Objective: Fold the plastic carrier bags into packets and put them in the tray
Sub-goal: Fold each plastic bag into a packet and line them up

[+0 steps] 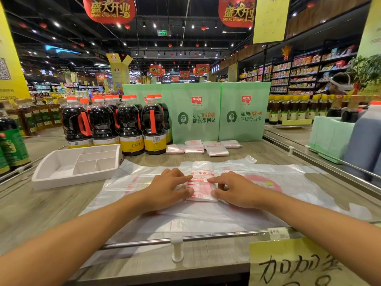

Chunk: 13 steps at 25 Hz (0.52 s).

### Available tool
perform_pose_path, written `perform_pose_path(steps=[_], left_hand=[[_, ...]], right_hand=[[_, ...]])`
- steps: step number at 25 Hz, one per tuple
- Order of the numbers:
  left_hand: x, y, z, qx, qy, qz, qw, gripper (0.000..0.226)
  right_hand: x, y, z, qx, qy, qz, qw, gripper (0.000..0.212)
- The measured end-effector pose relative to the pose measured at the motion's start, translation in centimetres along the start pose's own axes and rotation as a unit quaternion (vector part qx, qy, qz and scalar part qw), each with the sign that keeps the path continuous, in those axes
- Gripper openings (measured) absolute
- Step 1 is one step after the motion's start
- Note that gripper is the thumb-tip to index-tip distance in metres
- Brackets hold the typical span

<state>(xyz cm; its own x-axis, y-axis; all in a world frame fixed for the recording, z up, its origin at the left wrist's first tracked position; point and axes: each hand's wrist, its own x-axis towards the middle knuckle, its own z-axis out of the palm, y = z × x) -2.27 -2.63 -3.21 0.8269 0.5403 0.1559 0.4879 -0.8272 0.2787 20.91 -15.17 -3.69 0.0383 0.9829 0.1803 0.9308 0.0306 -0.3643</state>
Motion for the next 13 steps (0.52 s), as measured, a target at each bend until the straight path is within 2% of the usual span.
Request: perform_pose_path(steps=[2, 5, 13], left_hand=[[0.13, -0.23, 0.24, 0.042, -0.022, 0.007, 0.999, 0.067], [0.27, -0.36, 0.49, 0.076, -0.054, 0.016, 0.996, 0.065], [0.32, 0.14, 0.29, 0.082, -0.153, 0.011, 0.985, 0.062]], right_hand=[[0.08, 0.25, -0.12, -0.054, -0.023, -0.005, 0.998, 0.056], [-0.16, 0.4, -0.27, -0.064, -0.062, 0.007, 0.996, 0.064], [-0.62, 0.09, -0.54, -0.095, -0.121, 0.021, 0.988, 0.071]])
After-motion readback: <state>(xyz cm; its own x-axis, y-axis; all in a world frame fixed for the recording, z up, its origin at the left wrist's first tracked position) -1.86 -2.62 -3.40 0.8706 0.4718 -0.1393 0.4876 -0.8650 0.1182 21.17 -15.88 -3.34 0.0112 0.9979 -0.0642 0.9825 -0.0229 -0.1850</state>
